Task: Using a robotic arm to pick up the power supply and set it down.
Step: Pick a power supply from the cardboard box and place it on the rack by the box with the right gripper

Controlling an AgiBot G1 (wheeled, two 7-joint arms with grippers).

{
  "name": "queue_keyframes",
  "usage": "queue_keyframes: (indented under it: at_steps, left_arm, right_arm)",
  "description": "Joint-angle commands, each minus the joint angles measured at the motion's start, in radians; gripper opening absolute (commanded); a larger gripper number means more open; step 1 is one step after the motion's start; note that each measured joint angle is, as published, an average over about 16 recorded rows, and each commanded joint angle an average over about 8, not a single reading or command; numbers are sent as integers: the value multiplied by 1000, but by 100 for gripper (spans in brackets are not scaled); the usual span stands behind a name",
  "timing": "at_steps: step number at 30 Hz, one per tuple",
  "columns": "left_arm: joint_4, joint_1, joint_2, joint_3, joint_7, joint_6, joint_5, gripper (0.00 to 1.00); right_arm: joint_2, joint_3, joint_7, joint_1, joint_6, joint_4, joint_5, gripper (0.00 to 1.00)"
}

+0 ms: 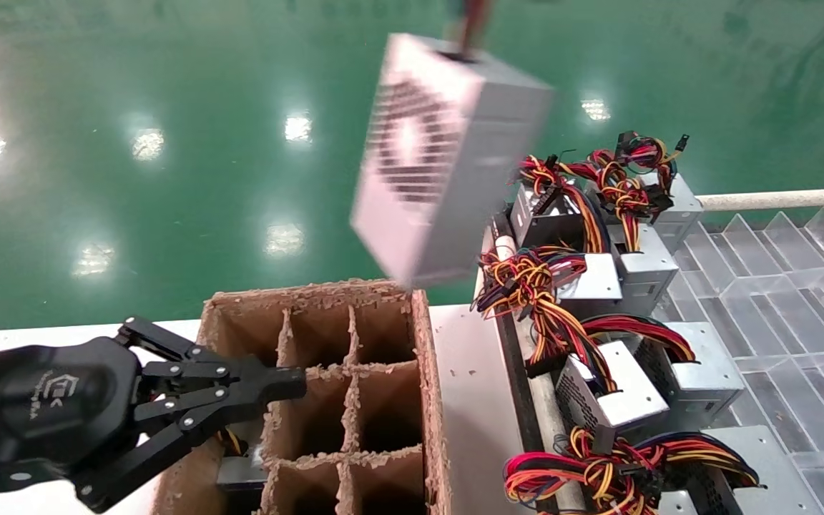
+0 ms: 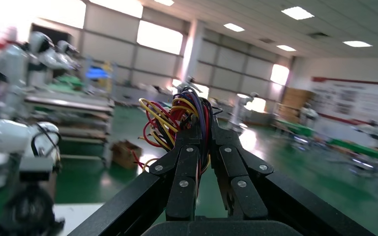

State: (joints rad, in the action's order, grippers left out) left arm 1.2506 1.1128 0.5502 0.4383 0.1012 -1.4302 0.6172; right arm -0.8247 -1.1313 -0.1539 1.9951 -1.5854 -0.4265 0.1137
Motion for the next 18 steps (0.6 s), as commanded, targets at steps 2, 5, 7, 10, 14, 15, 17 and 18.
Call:
queue_keyframes:
  at_steps: [2, 5, 7, 10, 14, 15, 17, 18]
  left_arm:
    - [0, 0, 0, 0, 0, 0, 0, 0]
    - [0, 0, 0, 0, 0, 0, 0, 0]
    - [0, 0, 0, 0, 0, 0, 0, 0]
    - [0, 0, 0, 0, 0, 0, 0, 0]
    - [0, 0, 0, 0, 0, 0, 0, 0]
    - [0, 0, 0, 0, 0, 0, 0, 0]
    - [0, 0, 0, 0, 0, 0, 0, 0]
    - [0, 0, 0, 0, 0, 0, 0, 0]
  right_arm:
    - [117, -2, 19, 14, 5, -55, 10, 0]
    - [242, -6, 45, 33, 12, -98, 29, 0]
    - [320, -9, 62, 47, 17, -126, 47, 0]
    - [428, -16, 82, 63, 28, -165, 80, 0]
    - [548, -28, 92, 76, 53, -206, 135, 0]
    - [573, -31, 92, 76, 60, -213, 148, 0]
    - [617, -39, 94, 72, 74, -224, 169, 0]
    - [634, -44, 94, 66, 80, -227, 176, 0]
